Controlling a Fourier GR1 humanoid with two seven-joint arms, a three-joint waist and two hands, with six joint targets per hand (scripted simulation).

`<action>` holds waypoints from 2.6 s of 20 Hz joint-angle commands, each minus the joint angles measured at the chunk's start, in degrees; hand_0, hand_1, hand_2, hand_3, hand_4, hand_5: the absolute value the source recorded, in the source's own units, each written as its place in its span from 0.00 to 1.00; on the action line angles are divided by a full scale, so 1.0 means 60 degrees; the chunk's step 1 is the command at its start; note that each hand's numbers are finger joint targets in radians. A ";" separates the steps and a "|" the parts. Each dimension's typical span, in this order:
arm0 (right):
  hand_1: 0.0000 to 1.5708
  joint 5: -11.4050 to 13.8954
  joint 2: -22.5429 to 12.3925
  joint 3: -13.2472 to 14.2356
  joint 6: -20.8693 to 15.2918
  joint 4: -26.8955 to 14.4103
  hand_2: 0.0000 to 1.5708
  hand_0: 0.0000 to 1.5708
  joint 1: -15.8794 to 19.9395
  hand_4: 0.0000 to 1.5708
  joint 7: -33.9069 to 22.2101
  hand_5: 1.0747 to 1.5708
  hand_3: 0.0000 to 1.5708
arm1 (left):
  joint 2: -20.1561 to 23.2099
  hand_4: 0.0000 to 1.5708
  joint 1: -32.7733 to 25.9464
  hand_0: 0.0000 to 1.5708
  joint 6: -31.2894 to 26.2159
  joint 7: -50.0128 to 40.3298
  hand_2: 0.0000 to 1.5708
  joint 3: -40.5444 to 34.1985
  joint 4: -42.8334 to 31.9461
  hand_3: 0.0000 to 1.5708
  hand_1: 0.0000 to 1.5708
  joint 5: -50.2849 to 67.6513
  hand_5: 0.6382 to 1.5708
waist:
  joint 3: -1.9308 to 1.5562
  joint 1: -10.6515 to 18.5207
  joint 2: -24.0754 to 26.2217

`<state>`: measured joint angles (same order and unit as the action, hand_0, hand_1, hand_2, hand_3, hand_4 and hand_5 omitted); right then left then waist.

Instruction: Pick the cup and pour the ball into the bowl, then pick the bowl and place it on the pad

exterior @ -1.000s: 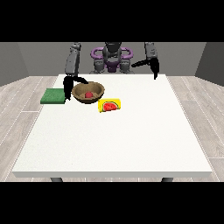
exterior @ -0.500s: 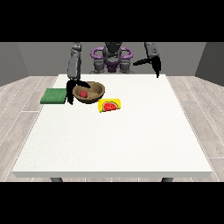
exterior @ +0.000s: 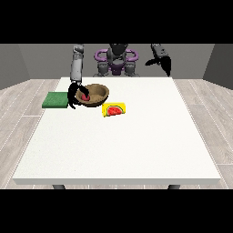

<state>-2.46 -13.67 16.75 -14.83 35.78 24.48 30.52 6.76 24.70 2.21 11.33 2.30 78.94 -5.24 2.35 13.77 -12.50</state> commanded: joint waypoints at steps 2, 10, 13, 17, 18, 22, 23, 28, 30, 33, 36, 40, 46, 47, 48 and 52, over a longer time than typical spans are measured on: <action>1.00 0.1070 -0.0223 -0.0659 -0.1639 -0.0604 1.00 1.00 -0.0059 0.57 -0.2440 0.99 0.80 | 0.0021 0.57 -0.0120 0.00 -0.0102 -0.0007 0.00 -0.0002 -0.0407 0.00 0.00 -0.0014 0.89 | -0.0340 0.0197 0.0390; 1.00 0.1832 -0.0704 -0.2009 -0.0748 0.0434 1.00 1.00 0.1338 0.51 -0.7076 0.99 0.57 | 0.0357 0.64 -0.1411 0.00 -0.0408 0.0345 0.00 -0.1106 -0.2434 0.00 0.00 0.0686 0.83 | -0.0352 -0.1605 0.3157; 1.00 0.1731 -0.0940 -0.2070 -0.0064 0.0989 1.00 1.00 0.1723 0.52 -0.7811 1.00 0.50 | 0.0628 0.64 -0.1457 0.00 -0.0377 0.0689 0.00 -0.1542 -0.2762 0.00 0.00 0.0787 0.82 | -0.0379 -0.2190 0.2979; 1.00 0.1150 -0.1720 -0.1438 0.0875 0.1170 1.00 1.00 0.1082 0.49 -0.7429 1.00 0.46 | 0.0904 0.63 -0.1379 0.00 -0.0232 0.0344 0.00 -0.1735 -0.2213 0.00 0.00 0.0764 0.83 | -0.0389 -0.2287 0.2845; 1.00 0.1232 -0.1700 -0.1262 0.0398 0.1251 1.00 1.00 0.1110 0.49 -0.7422 1.00 0.46 | 0.0849 0.64 -0.1768 0.00 -0.0669 0.0962 0.00 -0.1578 -0.1997 0.00 0.00 0.0838 0.84 | -0.0390 -0.1905 0.2469; 1.00 0.1271 -0.1087 -0.1351 -0.0007 0.1961 1.00 1.00 0.1031 0.49 -0.7067 1.00 0.46 | 0.1076 0.67 -0.1396 0.00 -0.0700 0.1319 0.00 -0.2048 -0.2531 0.00 0.00 0.1003 0.85 | -0.0389 -0.2187 0.1961; 1.00 0.0933 -0.2141 -0.0736 0.0728 0.1297 1.00 1.00 0.1259 0.49 -0.7179 1.00 0.46 | 0.1105 0.70 -0.1353 0.00 -0.0984 0.0991 0.00 -0.1913 -0.1924 0.00 0.00 0.1166 0.87 | -0.0392 -0.1698 0.1720; 1.00 0.0774 -0.3133 -0.0151 0.1299 0.0824 1.00 1.00 0.0473 0.58 -0.5285 1.00 0.00 | 0.2137 0.83 -0.0537 0.00 -0.1521 0.0594 0.00 -0.2951 -0.1559 0.00 0.00 0.2068 0.95 | -0.0403 -0.1535 0.0956; 1.00 0.0670 -0.3094 0.0030 0.0958 0.0852 1.00 1.00 0.0660 0.56 -0.5751 1.00 0.00 | 0.3243 0.84 -0.0809 0.00 -0.2673 0.0967 0.00 -0.3679 -0.1936 0.00 0.00 0.2708 0.99 | -0.0394 -0.1085 0.0965; 1.00 0.0398 -0.3262 0.0253 0.1360 0.1034 1.00 1.00 0.0463 0.55 -0.5116 1.00 0.00 | 0.4396 0.82 -0.0817 0.00 -0.3444 0.1427 0.00 -0.4833 -0.2846 0.00 0.00 0.3404 1.00 | -0.0387 -0.1383 0.0464; 1.00 0.0568 -0.2838 0.0206 0.0770 0.1021 1.00 1.00 0.0493 0.51 -0.4631 0.99 0.00 | 0.5019 0.81 -0.0372 0.00 -0.3910 0.1104 0.00 -0.5342 -0.3429 0.00 0.00 0.3945 1.00 | -0.0391 -0.1432 0.0232; 1.00 0.0519 -0.2878 0.0332 0.0796 0.0715 1.00 1.00 0.0827 0.48 -0.4208 0.99 0.00 | 0.4964 0.77 -0.0422 0.00 -0.3851 0.2216 0.00 -0.5400 -0.3919 0.00 0.00 0.3691 0.99 | -0.0392 -0.1540 -0.0284; 0.78 0.0247 -0.4117 0.1193 0.0565 -0.0295 0.90 0.78 0.1196 0.00 -0.4830 0.96 0.83 | 0.5383 0.76 -0.0645 0.00 -0.4429 0.2266 0.00 -0.5476 -0.3667 0.00 0.00 0.3869 0.99 | -0.0397 -0.1124 -0.0602; 0.69 0.0361 -0.3865 0.1058 0.0522 -0.0481 0.78 0.69 0.1250 0.00 -0.4351 0.90 0.74 | 0.5035 0.75 -0.0488 0.00 -0.4003 0.2214 0.00 -0.5333 -0.3448 0.00 0.00 0.3807 0.98 | -0.0400 -0.1222 -0.0779; 0.54 0.0220 -0.4096 0.1076 0.0959 -0.0691 0.56 0.54 0.1485 0.00 -0.5081 0.88 0.70 | 0.5160 0.75 -0.0565 0.00 -0.4082 0.1950 0.00 -0.5334 -0.3338 0.00 0.00 0.3861 0.98 | -0.0399 -0.1036 -0.0451; 0.00 0.0087 -0.4116 0.0953 0.1473 -0.0367 0.27 0.00 0.1915 0.00 -0.5141 0.78 0.41 | 0.5897 0.75 -0.0153 0.00 -0.4442 0.2214 0.00 -0.5741 -0.4433 0.00 0.00 0.3984 0.98 | -0.0390 -0.1363 -0.0827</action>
<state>-1.03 -36.77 22.37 -8.88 33.55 33.29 1.62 38.80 22.05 -22.94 24.02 -30.40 56.21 17.94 -0.03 6.20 -15.85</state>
